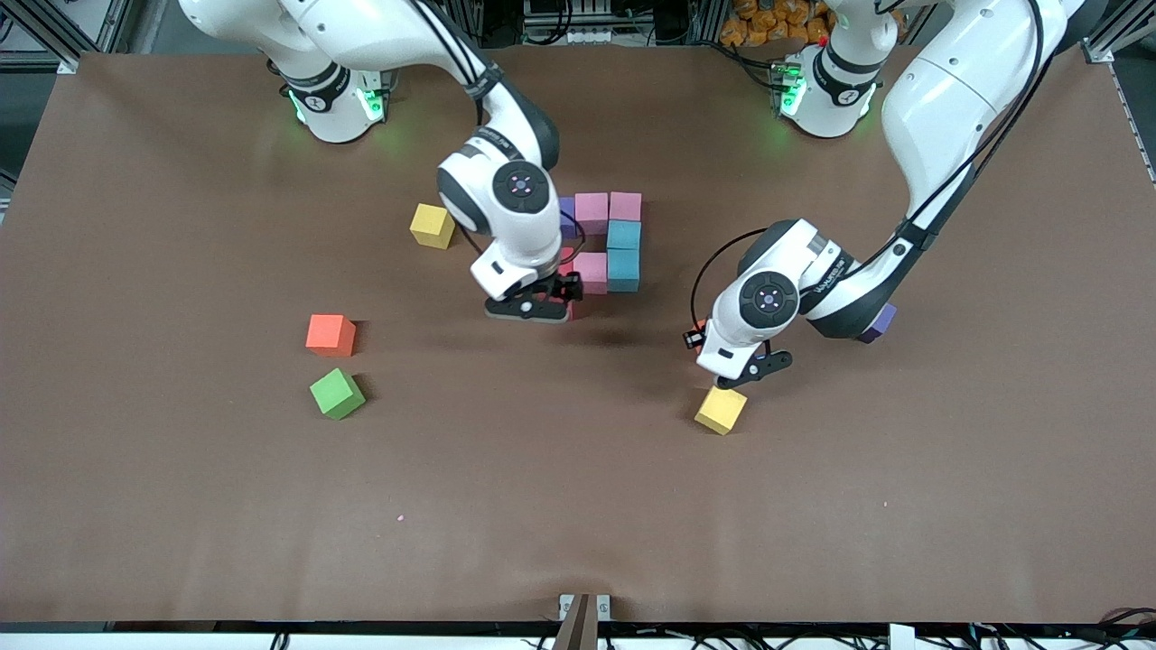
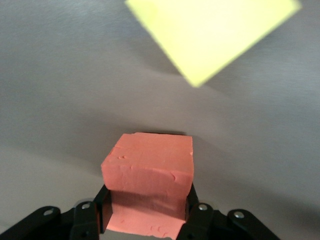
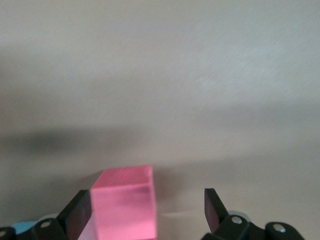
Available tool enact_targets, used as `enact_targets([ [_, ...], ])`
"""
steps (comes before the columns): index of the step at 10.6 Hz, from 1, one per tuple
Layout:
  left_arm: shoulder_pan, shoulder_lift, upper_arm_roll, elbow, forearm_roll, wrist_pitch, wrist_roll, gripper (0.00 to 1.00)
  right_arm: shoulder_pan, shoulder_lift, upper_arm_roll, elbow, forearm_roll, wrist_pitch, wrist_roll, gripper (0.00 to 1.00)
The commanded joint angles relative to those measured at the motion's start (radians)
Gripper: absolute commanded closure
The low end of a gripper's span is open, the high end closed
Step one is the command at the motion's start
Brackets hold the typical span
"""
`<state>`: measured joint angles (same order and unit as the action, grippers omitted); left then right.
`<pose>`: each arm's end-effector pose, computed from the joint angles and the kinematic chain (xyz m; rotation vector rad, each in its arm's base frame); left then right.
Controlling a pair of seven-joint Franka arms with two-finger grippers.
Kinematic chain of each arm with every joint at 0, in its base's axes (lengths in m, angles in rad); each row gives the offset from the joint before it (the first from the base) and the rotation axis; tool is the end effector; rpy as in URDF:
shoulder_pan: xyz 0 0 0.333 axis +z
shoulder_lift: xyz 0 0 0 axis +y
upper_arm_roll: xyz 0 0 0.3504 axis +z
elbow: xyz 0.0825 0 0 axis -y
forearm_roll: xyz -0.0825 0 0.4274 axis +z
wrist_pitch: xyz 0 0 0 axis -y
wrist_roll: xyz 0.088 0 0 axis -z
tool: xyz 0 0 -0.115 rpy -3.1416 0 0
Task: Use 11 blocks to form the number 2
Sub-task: 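Set the red cube beside the cubes while the left gripper reaches the orange cube, then carry the orange cube with the left gripper while the right gripper grasps green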
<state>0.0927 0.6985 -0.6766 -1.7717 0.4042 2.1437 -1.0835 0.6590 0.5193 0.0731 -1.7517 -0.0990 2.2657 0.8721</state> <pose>0.6028 -0.3328 0.2135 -3.0523 -0.5159 0.2663 0.5355 0.4709 0.2693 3.1086 -0.1337 0.0409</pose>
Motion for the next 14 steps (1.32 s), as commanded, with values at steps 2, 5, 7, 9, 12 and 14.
enact_targets([
  [2,-0.118,0.027,0.031,0.136,0.009,-0.013,0.032,0.49,-0.094,-0.047,0.010,-0.017,-0.016,-0.044,-0.135,0.00],
  [5,-0.192,0.102,0.041,0.263,-0.005,-0.066,0.080,0.47,-0.174,-0.099,0.011,-0.003,-0.014,-0.110,-0.287,0.00],
  [7,-0.285,0.153,0.092,0.375,-0.010,-0.120,0.082,0.47,-0.244,-0.094,0.011,0.034,-0.013,-0.110,-0.399,0.00],
  [9,-0.346,0.196,0.118,0.446,-0.010,-0.120,0.089,0.46,-0.298,-0.087,0.011,0.031,-0.007,-0.110,-0.511,0.00],
  [12,-0.421,0.263,0.124,0.555,-0.010,-0.120,0.097,0.46,-0.350,-0.068,0.011,0.029,-0.004,-0.110,-0.657,0.00],
  [14,-0.477,0.280,0.146,0.600,-0.013,-0.120,0.099,0.41,-0.401,-0.048,0.011,0.029,0.001,-0.112,-0.767,0.00],
])
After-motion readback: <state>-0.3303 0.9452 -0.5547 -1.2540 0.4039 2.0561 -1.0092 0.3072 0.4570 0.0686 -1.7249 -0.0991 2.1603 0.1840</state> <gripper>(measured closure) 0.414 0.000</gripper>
